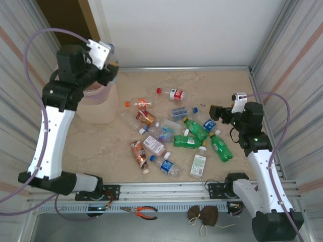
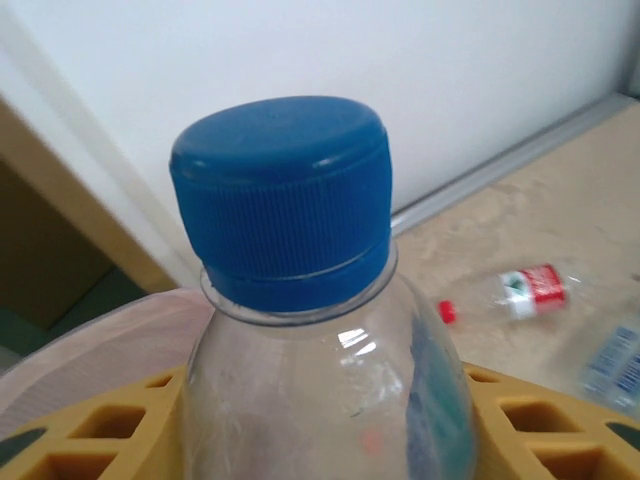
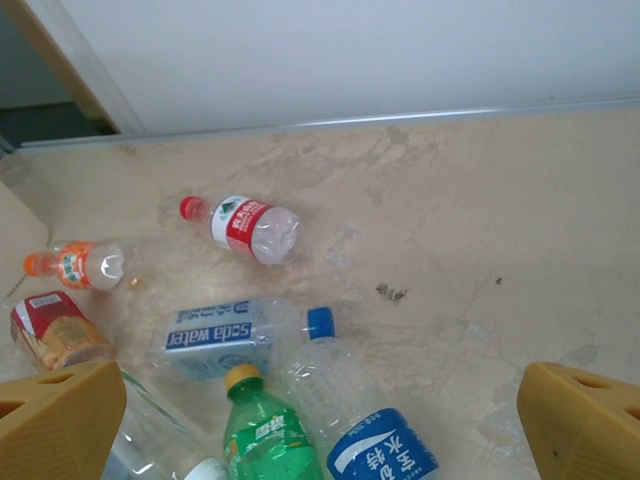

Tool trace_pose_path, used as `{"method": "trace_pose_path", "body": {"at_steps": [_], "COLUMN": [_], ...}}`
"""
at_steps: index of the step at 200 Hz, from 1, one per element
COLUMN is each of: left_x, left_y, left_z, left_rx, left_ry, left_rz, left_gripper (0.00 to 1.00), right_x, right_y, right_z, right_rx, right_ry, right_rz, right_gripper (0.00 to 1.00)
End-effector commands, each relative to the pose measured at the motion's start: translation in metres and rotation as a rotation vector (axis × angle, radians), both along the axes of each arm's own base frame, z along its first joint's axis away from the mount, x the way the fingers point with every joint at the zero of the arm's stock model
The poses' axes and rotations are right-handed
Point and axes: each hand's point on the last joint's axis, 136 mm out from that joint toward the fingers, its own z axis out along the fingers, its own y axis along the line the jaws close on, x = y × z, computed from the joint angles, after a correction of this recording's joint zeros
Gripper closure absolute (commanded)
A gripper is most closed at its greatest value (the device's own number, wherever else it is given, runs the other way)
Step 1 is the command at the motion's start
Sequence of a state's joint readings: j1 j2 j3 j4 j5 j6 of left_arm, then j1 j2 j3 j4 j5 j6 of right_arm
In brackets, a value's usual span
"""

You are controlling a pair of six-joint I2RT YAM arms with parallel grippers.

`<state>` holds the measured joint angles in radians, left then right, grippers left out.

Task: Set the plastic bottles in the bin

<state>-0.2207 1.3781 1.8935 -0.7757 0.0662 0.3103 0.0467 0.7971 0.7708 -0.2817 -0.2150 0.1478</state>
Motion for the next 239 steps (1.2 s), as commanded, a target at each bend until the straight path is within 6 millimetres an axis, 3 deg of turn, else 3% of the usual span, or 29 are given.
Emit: {"method": "trace_pose_path", "body": {"at_steps": [1,48,83,123,159,239], "left_x": [0.017,0.061,0.082,0.097,0.091,0.094], "left_y": [0.031,0.098,0.124,0.141,0.158,0.17], "left_z": [0.005,-0.05,-0.101,-0.169,-0.229,-0.307], "left_rx": [-0.041,0.035,0.094,0.143,0.165,0.195], "left_ry": [0.017,0.175,0.295,0.471,0.644,0.893], "left_rz": [0.086,0.243,0.299,0.338,0.391,0.429], "left_gripper": [0.48,0.5,0.51,0.51,0.52,0.46], "right_x": [-0.004,-0.006,-0.005,-0.004,-0.004,-0.002], "right_y": [0.0,-0.002,-0.002,-0.001,-0.003,-0.004], "right_z": [0.021,0.023,0.02,0.017,0.015,0.005], "right_rx": [-0.021,-0.031,-0.03,-0.03,-0.039,-0.045], "right_ry": [-0.047,-0.048,-0.041,-0.032,-0.027,-0.007], "right_rz": [0.0,-0.01,-0.012,-0.009,-0.015,-0.02], "right_gripper": [0.01,0.01,0.01,0.01,0.01,0.01]}}
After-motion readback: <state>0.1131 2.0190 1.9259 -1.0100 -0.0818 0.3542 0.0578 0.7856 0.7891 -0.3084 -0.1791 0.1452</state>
